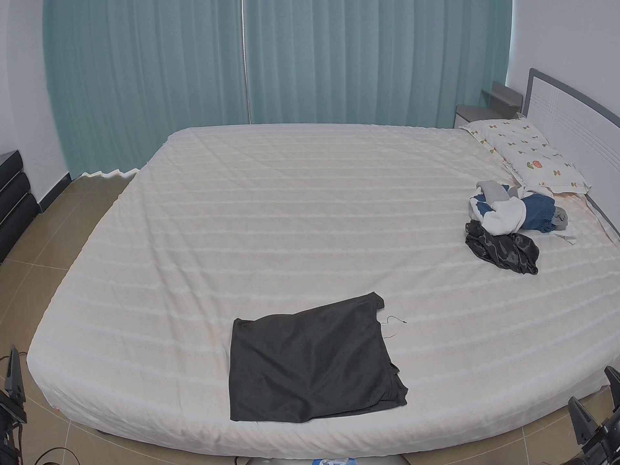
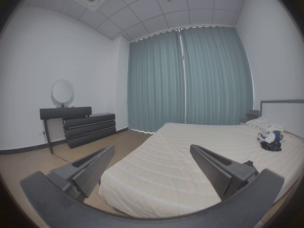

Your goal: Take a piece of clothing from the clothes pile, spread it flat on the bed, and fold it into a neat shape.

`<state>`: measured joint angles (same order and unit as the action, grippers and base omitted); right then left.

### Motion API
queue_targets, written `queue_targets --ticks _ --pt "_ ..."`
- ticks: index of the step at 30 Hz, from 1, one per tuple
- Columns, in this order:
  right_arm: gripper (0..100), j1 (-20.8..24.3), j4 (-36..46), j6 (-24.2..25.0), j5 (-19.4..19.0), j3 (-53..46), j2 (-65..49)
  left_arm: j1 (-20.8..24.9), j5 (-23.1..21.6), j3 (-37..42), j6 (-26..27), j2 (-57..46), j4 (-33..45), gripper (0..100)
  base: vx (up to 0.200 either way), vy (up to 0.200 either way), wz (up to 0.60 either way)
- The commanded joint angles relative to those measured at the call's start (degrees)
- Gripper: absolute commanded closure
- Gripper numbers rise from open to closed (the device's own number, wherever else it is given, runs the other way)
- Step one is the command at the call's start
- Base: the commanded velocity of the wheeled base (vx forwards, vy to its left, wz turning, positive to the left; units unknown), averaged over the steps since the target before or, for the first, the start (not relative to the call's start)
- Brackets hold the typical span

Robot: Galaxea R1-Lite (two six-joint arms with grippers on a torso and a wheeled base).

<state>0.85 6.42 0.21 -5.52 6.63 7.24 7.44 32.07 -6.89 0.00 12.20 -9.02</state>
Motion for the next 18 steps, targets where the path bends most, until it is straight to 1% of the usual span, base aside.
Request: queue_targets --ticks 1,6,8,9,10,11,12,13,16,18 --pt "0 -0.50 -0.54 -1.97 -0.19 -1.09 -7.24 -1.11 0.62 3.55 1.32 -6.75 -0.21 0 0.000 0.000 0.00" --pt "0 -0.50 -4.84 -5.30 0.07 -4.35 -7.24 -1.28 0.89 3.99 1.23 -6.75 -1.09 0 0.000 0.000 0.00" --pt "0 -0.50 -9.59 -6.10 -0.01 -6.37 -7.24 -2.78 0.80 4.34 1.32 -6.93 -1.17 0 0.000 0.000 0.00" --pt "0 -0.50 -10.73 -6.36 -0.01 -6.63 -7.24 -4.01 0.71 4.25 1.49 -7.11 -1.09 0 0.000 0.000 0.00" --pt "0 -0.50 -11.08 -6.45 -0.01 -6.63 -7.24 -4.54 0.53 4.16 1.58 -7.28 -1.00 0 0.000 0.000 0.00" --pt "0 -0.50 -11.79 -7.15 -0.01 -6.63 -7.24 -7.26 -0.43 4.25 2.72 -9.13 -0.56 0 0.000 0.000 0.00" --pt "0 -0.50 -11.79 -7.24 -0.01 -6.63 -7.24 -7.70 -0.61 4.34 2.99 -9.57 -0.47 0 0.000 0.000 0.00" --pt "0 -0.50 -11.35 -7.59 0.07 -6.63 -7.24 -8.23 -2.28 4.95 3.96 -10.88 0.14 0 0.000 0.000 0.00" --pt "0 -0.50 -10.56 -6.80 -0.01 -6.63 -7.24 -7.79 -4.56 6.89 3.96 -11.94 1.46 0 0.000 0.000 0.00" --pt "0 -0.50 -10.56 -7.24 -0.10 -6.63 -7.24 -7.79 -4.83 6.89 3.78 -11.94 2.43 0 0.000 0.000 0.00"
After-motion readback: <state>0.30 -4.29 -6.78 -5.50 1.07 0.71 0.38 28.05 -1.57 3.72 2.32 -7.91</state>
